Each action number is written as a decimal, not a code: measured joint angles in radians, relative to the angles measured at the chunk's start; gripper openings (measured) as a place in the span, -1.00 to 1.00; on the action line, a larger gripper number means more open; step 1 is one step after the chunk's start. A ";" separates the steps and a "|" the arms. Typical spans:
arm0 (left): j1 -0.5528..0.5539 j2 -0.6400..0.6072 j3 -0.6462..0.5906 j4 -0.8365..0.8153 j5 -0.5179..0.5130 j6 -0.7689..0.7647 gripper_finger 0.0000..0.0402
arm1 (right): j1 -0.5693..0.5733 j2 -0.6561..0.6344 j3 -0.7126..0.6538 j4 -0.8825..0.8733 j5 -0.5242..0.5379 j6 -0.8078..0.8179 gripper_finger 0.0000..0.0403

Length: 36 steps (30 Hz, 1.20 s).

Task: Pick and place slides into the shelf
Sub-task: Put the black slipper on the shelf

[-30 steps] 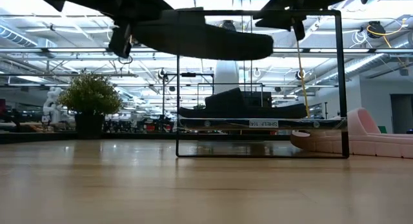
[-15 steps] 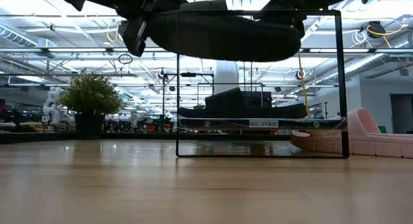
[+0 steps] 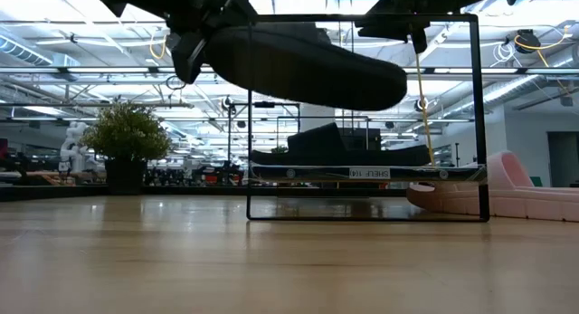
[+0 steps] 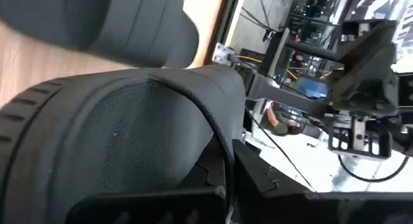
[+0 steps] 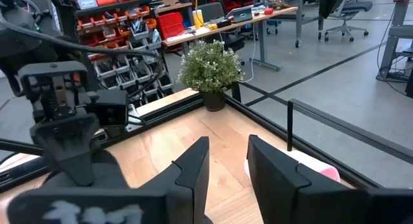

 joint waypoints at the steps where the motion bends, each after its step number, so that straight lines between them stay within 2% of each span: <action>1: -0.001 0.010 0.000 0.006 0.001 -0.015 -1.00 | 0.000 0.000 0.000 0.000 0.000 0.000 -0.53; 6: 0.004 0.098 0.037 0.037 0.031 -0.057 -1.00 | 0.000 0.000 0.000 0.000 0.000 0.000 -0.53; 14: 0.036 0.211 0.143 0.067 0.113 -0.018 -1.00 | 0.000 0.000 0.000 0.000 -0.001 0.000 -0.53; 20: 0.035 0.235 0.161 0.047 0.143 -0.036 -1.00 | 0.000 0.000 0.000 0.000 -0.002 0.000 -0.53; 36: -0.004 0.233 0.160 -0.066 0.134 -0.064 -1.00 | 0.000 0.000 0.000 -0.009 -0.001 0.000 -0.53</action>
